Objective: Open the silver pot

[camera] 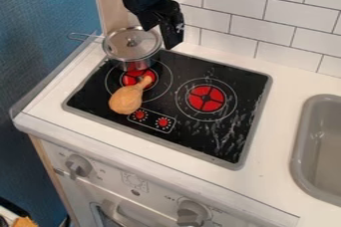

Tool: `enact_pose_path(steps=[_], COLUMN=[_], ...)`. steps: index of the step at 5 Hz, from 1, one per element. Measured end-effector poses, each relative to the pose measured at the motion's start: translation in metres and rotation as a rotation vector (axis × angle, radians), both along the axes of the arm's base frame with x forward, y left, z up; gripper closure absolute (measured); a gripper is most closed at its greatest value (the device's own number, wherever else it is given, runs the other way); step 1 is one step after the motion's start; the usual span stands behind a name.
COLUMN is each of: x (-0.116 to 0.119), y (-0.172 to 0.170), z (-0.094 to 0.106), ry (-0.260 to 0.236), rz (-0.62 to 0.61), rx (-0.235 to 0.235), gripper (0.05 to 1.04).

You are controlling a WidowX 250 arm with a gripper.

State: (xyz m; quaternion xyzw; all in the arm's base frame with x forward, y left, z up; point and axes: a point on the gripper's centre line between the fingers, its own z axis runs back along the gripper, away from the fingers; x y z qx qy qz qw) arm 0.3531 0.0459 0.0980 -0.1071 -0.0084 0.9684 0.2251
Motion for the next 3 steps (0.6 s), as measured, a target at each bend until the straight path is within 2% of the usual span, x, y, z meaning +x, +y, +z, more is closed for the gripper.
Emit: enact_pose_path(steps=[1, 2, 3], x=[-0.002, 0.004, 0.004], y=[0.0, 0.023, 0.043], z=[-0.013, -0.01, -0.003], ry=[0.038, 0.045, 0.041], rz=[0.01, 0.16, 0.248], rx=[-0.007, -0.003, 0.022], gripper=[0.083, 0.083, 0.083])
